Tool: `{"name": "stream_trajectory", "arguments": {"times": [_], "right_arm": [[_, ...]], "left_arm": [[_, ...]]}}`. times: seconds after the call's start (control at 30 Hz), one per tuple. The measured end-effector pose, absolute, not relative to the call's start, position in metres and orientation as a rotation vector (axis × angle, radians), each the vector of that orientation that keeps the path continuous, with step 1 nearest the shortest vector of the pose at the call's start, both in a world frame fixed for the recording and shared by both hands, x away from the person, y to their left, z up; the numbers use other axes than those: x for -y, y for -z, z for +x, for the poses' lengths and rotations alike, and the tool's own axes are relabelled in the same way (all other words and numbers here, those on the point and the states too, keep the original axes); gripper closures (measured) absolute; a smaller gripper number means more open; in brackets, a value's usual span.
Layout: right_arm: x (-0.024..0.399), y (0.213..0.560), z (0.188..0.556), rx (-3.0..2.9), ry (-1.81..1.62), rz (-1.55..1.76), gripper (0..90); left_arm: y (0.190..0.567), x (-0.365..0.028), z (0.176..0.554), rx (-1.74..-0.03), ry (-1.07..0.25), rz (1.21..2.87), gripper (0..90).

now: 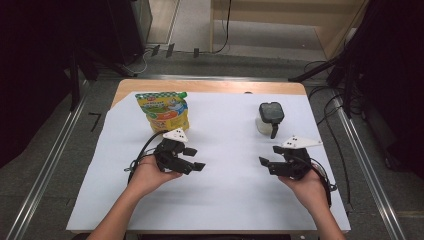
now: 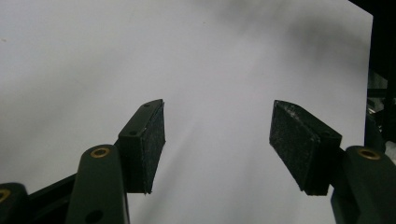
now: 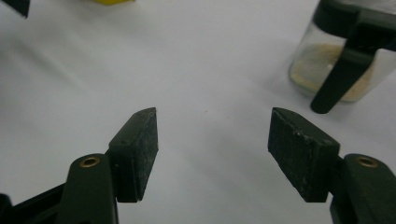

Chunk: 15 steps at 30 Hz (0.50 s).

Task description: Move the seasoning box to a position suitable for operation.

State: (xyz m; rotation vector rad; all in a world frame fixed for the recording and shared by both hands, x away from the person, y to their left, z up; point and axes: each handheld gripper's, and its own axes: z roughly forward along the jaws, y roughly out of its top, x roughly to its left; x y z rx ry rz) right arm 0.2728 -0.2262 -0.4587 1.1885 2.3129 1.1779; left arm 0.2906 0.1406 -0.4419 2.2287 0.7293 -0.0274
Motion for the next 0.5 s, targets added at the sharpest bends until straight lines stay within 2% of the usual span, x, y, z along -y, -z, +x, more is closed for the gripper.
{"name": "stream_trajectory", "arguments": {"times": [0.33, 0.5], "right_arm": [[0.24, 0.441, 0.3, -2.212, -1.163, 1.327, 33.8], [0.241, 0.433, 0.323, -2.147, -1.118, 1.39, 28.9]], "left_arm": [[0.44, -0.143, 0.29, -0.727, 0.01, 2.233, 37.2], [0.439, -0.144, 0.289, -0.727, 0.005, 2.229, 37.4]]}}
